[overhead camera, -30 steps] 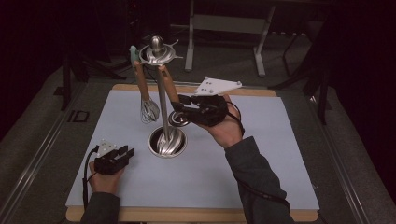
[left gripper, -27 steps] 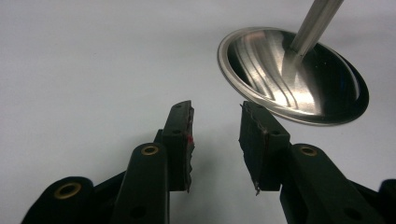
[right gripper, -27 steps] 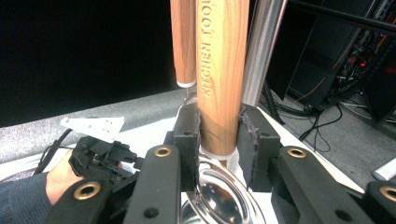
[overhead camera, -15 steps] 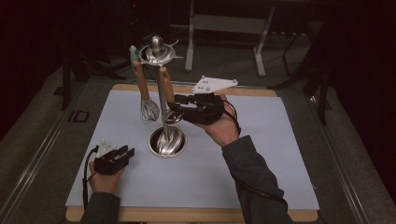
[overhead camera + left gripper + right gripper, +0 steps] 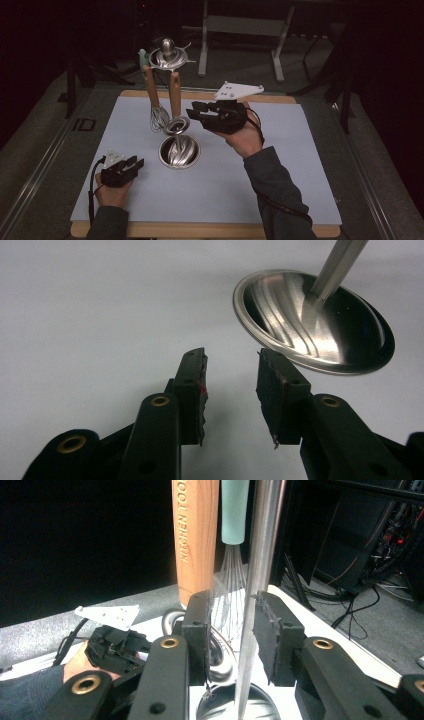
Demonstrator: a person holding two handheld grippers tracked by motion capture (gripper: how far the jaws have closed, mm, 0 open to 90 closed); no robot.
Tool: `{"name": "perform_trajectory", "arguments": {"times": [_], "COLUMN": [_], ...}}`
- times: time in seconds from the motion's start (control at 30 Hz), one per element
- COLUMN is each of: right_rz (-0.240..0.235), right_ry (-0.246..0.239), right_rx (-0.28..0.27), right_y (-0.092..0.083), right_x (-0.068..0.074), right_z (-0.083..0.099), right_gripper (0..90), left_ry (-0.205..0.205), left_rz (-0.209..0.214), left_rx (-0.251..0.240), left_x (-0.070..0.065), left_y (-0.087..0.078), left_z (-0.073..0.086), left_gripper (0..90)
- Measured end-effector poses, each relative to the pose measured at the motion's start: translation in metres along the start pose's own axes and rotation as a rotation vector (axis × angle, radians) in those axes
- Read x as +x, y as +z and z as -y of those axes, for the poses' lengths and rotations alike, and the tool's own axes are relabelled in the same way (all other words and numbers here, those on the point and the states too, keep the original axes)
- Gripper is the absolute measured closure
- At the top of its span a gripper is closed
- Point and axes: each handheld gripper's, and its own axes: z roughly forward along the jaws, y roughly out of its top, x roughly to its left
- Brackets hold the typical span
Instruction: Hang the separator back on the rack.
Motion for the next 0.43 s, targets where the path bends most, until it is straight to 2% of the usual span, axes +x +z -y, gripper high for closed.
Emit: {"name": "perform_trajectory", "arguments": {"times": [0.23, 0.43], "right_rz": [0.011, 0.022], "right_ry": [0.013, 0.038], "right_rx": [0.000, -0.001], "right_y": [-0.005, -0.014], "right_x": [-0.006, -0.014], "right_z": [0.004, 0.014], "right_gripper": [66.9, 64.1], "left_ry": [-0.002, -0.002], "left_rz": [-0.001, 0.000], "left_rx": [0.001, 0.001], "left_x": [0.000, 0.001], "left_y": [0.000, 0.000], "left_z": [0.000, 0.000], "left_gripper": [64.0, 63.9]}}
